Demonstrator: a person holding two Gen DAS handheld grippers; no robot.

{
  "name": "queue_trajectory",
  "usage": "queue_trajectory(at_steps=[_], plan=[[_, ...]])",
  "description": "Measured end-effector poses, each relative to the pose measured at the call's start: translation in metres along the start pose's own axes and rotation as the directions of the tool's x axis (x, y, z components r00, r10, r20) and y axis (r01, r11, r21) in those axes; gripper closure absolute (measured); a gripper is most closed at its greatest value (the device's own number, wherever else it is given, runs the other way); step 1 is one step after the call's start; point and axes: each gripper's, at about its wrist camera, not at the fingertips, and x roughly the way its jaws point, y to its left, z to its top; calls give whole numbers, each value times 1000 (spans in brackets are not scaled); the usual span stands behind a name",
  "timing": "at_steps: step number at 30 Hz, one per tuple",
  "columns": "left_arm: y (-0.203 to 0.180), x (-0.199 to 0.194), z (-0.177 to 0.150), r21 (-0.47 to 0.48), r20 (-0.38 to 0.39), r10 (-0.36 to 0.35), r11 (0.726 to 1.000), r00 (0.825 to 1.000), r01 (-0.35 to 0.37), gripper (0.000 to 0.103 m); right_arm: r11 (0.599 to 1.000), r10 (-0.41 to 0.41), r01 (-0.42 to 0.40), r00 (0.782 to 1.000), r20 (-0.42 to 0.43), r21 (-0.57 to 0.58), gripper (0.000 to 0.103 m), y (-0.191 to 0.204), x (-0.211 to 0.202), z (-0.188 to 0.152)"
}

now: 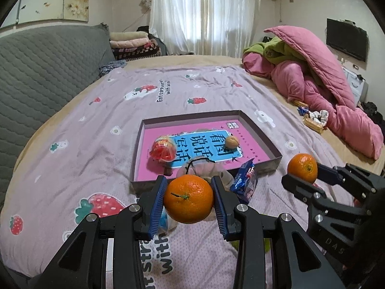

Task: Organize objects
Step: 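Lift the orange with the left tool while the right tool carries its orange over the tray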

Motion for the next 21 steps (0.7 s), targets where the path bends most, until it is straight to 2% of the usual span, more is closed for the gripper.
queue_trajectory(at_steps=[21], plan=[[5, 32, 22, -5, -9, -8, 1000, 1000, 8, 64, 1000, 5, -5, 1000, -15, -5, 64, -4, 23, 13]])
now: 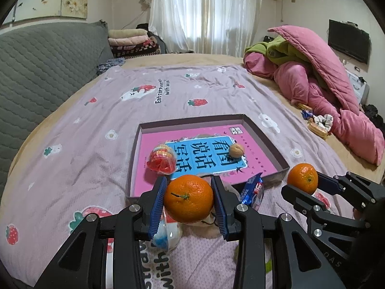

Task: Organize objects
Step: 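Lift the orange with the left tool while the right tool carries its orange over the tray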

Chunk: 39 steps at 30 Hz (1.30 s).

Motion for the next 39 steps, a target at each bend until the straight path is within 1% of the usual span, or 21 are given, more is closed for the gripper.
queue_trajectory(at_steps=[7, 15, 20, 30, 39], plan=[[2, 8, 13, -7, 15, -5, 1000, 1000, 5, 64, 1000, 2, -2, 1000, 10, -5, 64, -2, 7, 12], [8, 23, 22, -18, 4, -1, 1000, 1000, 1, 64, 1000, 1, -1, 1000, 23, -12, 64, -6, 17, 24], [7, 28, 31, -13, 10, -2, 1000, 1000, 2, 64, 1000, 1, 0, 999, 34, -19, 64, -9, 20, 32], [8, 34, 62, -4, 36, 2, 1000, 999, -2, 64, 999, -8, 13, 996, 93, -44, 64, -16, 20, 59], [14, 42, 86, -21, 58, 12, 1000, 998, -11, 64, 999, -10, 15, 994, 107, -49, 64, -25, 28, 73]])
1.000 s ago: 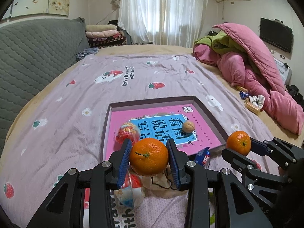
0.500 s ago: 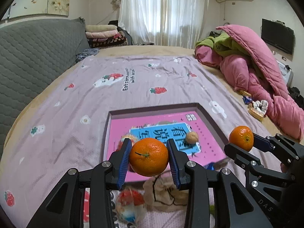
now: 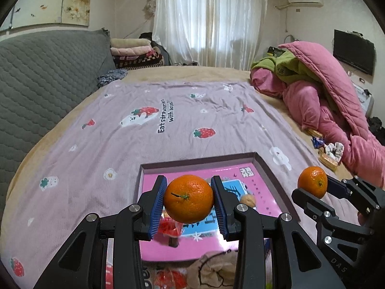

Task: Organize objects
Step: 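Lift the orange with the left tool while the right tool carries its orange over the tray, then lower the orange onto the pink book with the left tool while the right tool lowers its orange beside it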

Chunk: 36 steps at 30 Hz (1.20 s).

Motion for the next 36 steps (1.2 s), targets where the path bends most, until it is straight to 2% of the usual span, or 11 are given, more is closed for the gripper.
queue_trajectory(at_steps=[12, 22, 36], plan=[[-7, 25, 0, -9, -19, -1, 1000, 1000, 1, 64, 1000, -8, 7, 1000, 21, 3, 64, -7, 13, 9], [-9, 52, -19, -23, -74, -7, 1000, 997, 6, 64, 1000, -20, 21, 999, -30, 21, 64, -18, 40, -6], [-22, 73, -30, -2, -111, -27, 1000, 993, 27, 64, 999, -35, 37, 997, -62, 28, 64, -31, 52, -14]])
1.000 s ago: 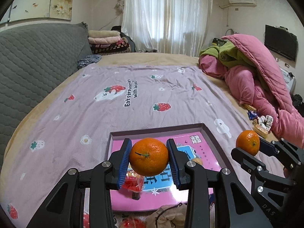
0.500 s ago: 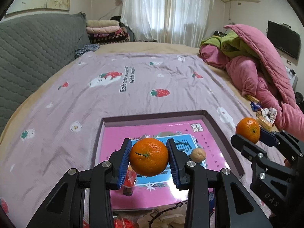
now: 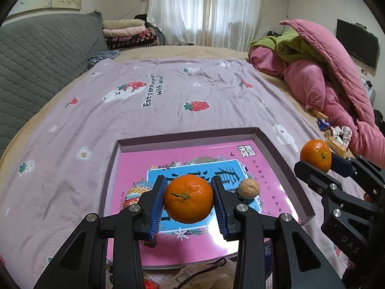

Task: Organize objects
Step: 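Lower the orange onto the pink book with the left tool while the right tool lowers its orange beside it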

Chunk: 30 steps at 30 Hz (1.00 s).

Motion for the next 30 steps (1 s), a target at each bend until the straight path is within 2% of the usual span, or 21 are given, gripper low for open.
queue_trajectory(at_steps=[30], plan=[[-25, 47, -17, 80, -121, 4, 997, 993, 6, 64, 999, 30, -37, 984, -176, -33, 64, 8, 42, -30]])
